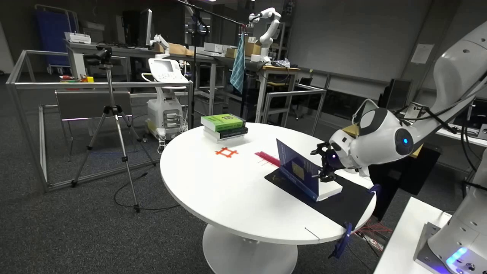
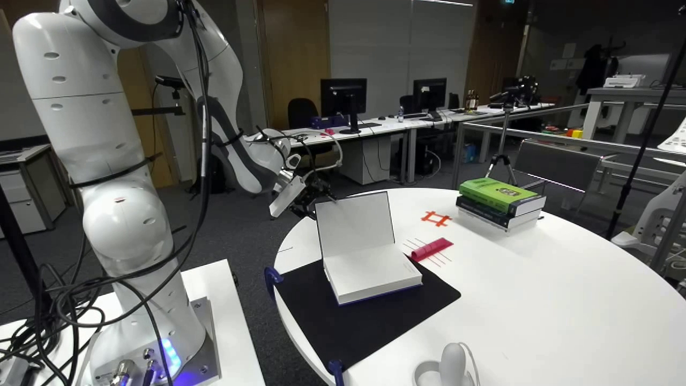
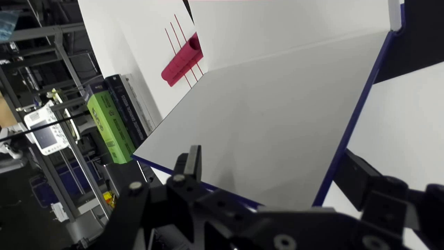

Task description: Close the blue book.

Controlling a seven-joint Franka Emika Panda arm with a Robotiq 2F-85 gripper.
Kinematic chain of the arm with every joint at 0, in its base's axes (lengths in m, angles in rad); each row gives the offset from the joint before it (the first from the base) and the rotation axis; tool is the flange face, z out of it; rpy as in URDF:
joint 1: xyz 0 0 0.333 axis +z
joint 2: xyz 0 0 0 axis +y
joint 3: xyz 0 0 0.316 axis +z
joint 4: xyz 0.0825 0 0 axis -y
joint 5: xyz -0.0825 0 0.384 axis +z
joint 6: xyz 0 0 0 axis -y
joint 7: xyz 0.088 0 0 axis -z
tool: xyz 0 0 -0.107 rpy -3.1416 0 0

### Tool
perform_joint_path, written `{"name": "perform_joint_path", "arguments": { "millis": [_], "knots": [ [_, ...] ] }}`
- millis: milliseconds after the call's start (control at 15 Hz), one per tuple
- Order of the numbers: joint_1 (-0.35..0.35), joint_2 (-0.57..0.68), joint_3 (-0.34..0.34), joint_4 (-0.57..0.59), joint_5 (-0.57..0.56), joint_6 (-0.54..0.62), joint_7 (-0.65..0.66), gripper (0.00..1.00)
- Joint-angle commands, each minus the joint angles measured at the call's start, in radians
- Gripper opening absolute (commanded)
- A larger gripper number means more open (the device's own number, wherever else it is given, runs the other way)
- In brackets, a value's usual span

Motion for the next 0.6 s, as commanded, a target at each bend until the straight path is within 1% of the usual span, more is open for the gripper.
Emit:
{"name": "perform_joint_path", "arguments": {
  "millis": [0,267,533],
  "knots": [
    [0.004,-0.115,-0.043,-0.046,0.058,0.030,0.012,1.00],
    [0.011,-0.176,-0.069,-0.067,0.155,0.018,-0.011,1.00],
    [0.013,-0.229,-0.088,-0.093,0.285,0.025,-0.040,1.00]
  ]
}}
